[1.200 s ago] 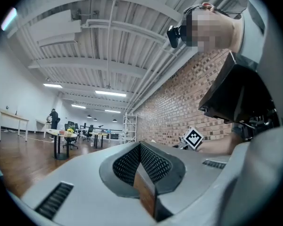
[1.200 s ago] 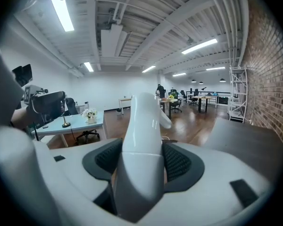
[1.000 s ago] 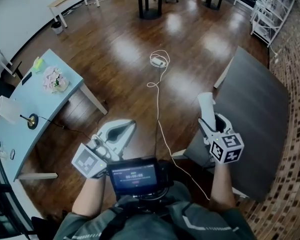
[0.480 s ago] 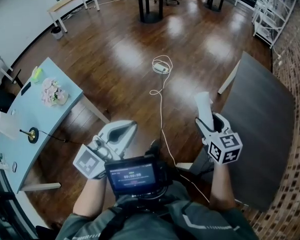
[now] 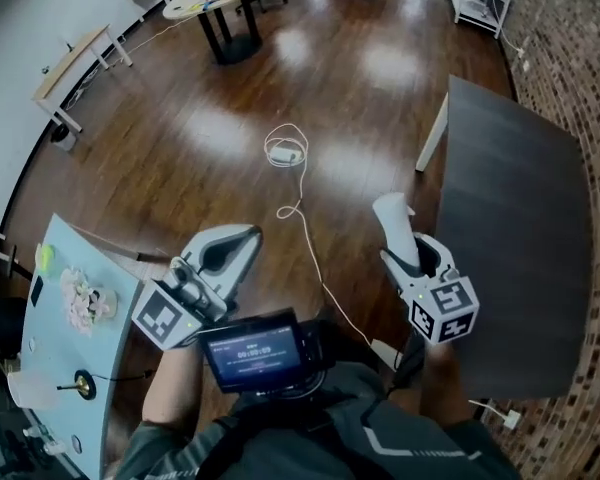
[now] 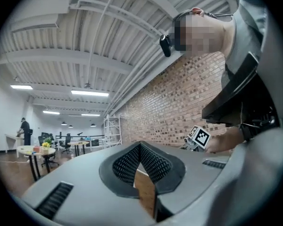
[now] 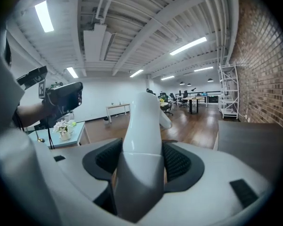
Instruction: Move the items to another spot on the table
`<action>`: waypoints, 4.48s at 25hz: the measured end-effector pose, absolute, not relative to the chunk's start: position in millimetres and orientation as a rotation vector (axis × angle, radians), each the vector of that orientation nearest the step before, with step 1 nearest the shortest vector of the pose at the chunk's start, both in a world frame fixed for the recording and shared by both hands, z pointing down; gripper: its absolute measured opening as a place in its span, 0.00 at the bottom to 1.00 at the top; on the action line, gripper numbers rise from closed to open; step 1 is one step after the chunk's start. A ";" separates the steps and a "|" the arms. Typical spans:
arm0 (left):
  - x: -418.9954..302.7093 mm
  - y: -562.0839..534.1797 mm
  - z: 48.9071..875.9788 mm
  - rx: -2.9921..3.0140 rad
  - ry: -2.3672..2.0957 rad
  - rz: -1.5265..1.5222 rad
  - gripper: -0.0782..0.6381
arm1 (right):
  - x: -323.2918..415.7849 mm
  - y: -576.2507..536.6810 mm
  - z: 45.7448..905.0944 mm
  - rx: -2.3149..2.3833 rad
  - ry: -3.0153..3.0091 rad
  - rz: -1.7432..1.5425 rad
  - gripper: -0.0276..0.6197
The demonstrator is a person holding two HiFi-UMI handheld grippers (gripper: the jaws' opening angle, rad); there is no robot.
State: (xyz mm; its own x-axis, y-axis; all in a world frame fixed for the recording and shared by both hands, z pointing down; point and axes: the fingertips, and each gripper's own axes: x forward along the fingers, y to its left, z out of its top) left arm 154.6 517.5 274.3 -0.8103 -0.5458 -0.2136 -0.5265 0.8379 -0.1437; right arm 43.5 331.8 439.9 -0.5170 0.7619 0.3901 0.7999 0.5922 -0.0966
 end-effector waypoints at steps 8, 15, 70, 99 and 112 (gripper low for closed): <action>65.6 492.8 237.6 -1.223 2.486 -0.322 0.10 | 2.8 311.8 441.1 -1.025 -2.522 -0.075 0.46; 22.1 451.1 212.9 -1.433 2.294 -0.385 0.10 | 2.9 296.2 423.8 -0.892 -2.592 -0.024 0.46; -514.9 267.2 239.8 -2.347 1.440 0.044 0.10 | -398.1 113.7 450.4 0.542 -2.638 0.316 0.46; -635.3 23.8 286.1 -2.687 1.152 0.091 0.10 | -486.0 -59.8 529.8 0.882 -2.411 0.533 0.46; -662.2 -39.7 328.4 -2.835 0.981 0.088 0.10 | -488.1 -95.6 627.4 1.019 -2.090 0.668 0.47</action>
State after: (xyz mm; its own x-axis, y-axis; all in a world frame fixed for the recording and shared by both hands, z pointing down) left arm -662.2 -39.7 328.4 0.7855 -0.6107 -0.1008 -0.6189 -0.7773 -0.1131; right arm -488.1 -95.6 627.4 -0.4400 -0.4540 0.7748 -0.8194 0.5561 -0.1395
